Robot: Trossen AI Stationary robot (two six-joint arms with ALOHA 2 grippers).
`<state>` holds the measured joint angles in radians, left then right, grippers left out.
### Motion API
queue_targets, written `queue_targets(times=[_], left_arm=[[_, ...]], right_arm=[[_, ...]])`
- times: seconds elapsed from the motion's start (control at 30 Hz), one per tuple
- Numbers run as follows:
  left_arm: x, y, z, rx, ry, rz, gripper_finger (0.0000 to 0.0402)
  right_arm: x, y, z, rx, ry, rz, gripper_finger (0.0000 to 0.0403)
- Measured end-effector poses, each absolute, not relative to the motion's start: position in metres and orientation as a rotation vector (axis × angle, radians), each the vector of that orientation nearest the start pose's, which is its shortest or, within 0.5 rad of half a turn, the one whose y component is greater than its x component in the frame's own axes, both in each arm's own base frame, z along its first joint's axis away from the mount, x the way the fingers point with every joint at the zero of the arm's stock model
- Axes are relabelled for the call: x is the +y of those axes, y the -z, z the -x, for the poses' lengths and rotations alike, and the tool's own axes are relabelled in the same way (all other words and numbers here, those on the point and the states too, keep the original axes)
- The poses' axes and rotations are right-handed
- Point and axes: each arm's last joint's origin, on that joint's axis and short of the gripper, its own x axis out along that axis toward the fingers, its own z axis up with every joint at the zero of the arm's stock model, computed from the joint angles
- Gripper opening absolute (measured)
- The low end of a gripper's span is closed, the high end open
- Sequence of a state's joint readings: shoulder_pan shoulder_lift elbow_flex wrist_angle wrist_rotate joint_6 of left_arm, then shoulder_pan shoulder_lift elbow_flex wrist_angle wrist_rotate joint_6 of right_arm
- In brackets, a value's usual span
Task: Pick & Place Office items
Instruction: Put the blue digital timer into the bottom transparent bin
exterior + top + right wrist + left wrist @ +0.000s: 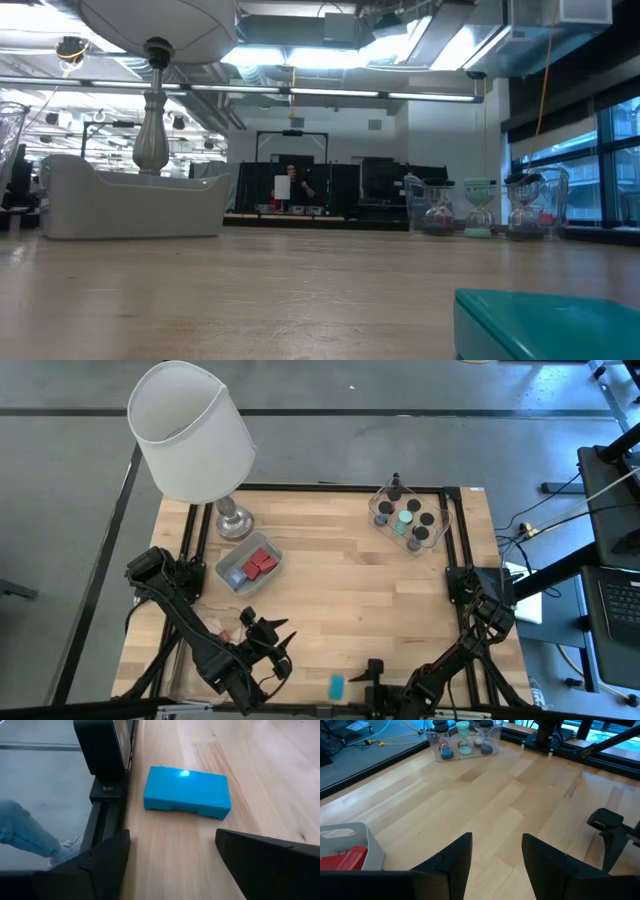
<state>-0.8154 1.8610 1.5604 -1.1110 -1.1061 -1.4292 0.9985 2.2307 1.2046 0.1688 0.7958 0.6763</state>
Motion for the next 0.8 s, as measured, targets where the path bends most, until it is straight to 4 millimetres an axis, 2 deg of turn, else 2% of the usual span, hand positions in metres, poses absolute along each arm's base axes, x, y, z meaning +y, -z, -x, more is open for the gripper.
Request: queue_targets(times=[0.13, 0.27, 0.43, 0.57, 0.8], left_arm=[[-0.245, -0.262, -0.266, 0.429, -0.672, 0.189, 0.0169], [-0.245, -0.262, -0.266, 0.429, -0.671, 0.188, 0.0169], [-0.245, -0.262, -0.266, 0.429, -0.671, 0.188, 0.0169], [-0.244, -0.262, -0.266, 0.423, -0.675, 0.187, 0.0169], [-0.244, -0.262, -0.268, 0.416, -0.675, 0.202, 0.0169]], right_arm=[[0.341, -0.07, -0.248, 0.561, -0.016, 0.058, 0.03], [0.344, -0.079, -0.251, 0.588, -0.08, 0.216, 0.03], [0.336, -0.111, -0.257, 0.787, -0.187, 0.259, 0.03], [0.324, -0.131, -0.276, 0.894, -0.304, 0.207, 0.03], [0.29, -0.137, -0.32, 0.952, -0.496, 0.225, 0.03]])
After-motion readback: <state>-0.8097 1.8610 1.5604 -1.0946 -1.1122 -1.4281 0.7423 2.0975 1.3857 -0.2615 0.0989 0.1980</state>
